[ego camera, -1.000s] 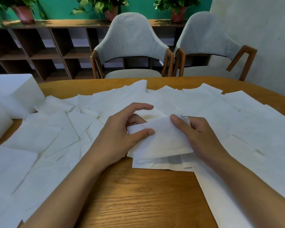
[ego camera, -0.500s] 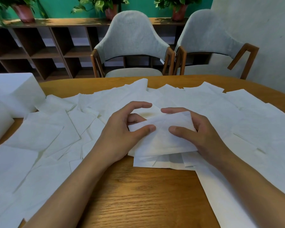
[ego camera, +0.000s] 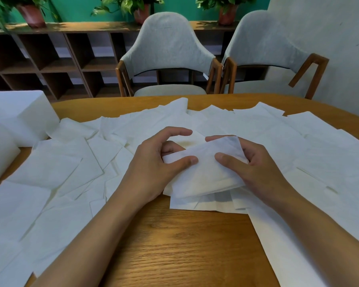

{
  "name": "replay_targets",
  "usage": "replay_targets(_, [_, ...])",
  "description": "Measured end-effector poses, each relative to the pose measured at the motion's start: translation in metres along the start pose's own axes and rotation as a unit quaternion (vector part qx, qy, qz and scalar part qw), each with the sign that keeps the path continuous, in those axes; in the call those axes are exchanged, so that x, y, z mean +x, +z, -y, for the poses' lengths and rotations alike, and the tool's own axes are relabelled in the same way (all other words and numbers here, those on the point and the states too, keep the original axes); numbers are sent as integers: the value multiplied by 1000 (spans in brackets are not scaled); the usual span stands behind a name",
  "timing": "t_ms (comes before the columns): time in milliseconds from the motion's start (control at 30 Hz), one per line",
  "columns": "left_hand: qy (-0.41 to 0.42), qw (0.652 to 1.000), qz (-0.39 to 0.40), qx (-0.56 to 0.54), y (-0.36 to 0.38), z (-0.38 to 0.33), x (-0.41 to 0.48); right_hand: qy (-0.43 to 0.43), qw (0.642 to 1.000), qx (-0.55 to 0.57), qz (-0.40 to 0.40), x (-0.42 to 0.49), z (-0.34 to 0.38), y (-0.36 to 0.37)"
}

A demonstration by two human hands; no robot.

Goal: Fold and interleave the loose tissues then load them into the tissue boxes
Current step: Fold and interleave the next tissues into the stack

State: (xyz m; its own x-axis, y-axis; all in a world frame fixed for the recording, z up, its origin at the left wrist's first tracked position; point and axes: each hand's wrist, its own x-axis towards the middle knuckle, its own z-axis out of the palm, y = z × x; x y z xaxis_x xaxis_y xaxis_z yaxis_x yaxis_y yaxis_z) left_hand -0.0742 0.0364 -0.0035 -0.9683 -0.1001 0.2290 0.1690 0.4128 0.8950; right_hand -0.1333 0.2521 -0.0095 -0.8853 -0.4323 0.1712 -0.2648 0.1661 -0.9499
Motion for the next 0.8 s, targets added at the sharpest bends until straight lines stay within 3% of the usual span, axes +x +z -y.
replay_targets(200, [12, 994, -81, 68, 6, 8, 1, -24, 999, 0, -43, 1, 1, -2])
replay_targets(367, [-126, 977, 44, -166, 8, 2, -1, -3, 997, 65, -49, 4, 1, -3])
replay_targets(433, [-117, 973, 43, -193, 11, 3, -2, -16, 997, 49, -52, 4, 1, -2])
replay_targets(533, [-68, 990, -13, -120, 13, 4, -3, -59, 998, 1, -15, 2, 1, -1])
replay_targets(667, [25, 996, -1, -86, 10, 10, -3, -51, 995, -79, 37, -1, -5, 2])
replay_targets(800, [16, 994, 9, -104, 4, 10, -1, -38, 999, -10, 22, -1, -3, 0])
